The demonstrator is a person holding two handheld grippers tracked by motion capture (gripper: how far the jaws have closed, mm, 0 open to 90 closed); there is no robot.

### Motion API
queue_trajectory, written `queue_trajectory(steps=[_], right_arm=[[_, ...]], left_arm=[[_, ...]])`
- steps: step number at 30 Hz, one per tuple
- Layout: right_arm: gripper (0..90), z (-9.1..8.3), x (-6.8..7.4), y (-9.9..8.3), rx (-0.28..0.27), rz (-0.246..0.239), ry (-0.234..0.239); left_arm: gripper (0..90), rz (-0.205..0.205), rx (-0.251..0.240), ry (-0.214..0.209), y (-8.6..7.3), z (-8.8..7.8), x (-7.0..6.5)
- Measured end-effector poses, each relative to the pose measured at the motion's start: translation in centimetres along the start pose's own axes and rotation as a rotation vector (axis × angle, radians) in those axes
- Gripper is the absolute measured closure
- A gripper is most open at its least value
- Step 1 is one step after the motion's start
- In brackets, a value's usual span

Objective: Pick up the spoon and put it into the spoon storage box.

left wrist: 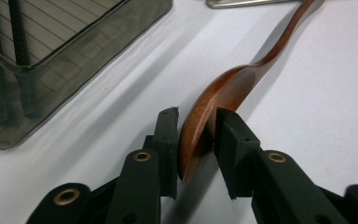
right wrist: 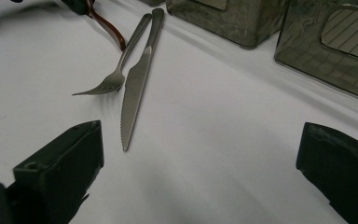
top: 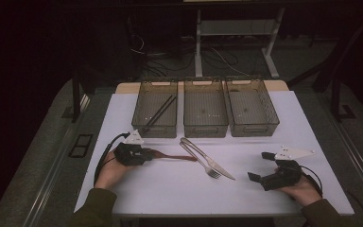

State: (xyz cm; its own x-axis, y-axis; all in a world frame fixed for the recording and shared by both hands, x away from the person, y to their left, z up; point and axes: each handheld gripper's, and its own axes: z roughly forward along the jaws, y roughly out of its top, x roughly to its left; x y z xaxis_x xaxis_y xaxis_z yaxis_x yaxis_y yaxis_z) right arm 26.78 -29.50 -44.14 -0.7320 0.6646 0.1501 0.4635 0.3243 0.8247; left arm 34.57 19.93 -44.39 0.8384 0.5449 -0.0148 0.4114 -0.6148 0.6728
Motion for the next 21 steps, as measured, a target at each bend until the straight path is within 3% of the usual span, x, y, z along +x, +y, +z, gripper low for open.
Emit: queue_trajectory(steps=[21], right_arm=[[0.2, 0.11, 0.00, -0.04, 0.009, -0.004, 0.001]], left_arm=[[76.2, -0.003, 0.000, -0.047, 0.05, -0.02, -0.25]])
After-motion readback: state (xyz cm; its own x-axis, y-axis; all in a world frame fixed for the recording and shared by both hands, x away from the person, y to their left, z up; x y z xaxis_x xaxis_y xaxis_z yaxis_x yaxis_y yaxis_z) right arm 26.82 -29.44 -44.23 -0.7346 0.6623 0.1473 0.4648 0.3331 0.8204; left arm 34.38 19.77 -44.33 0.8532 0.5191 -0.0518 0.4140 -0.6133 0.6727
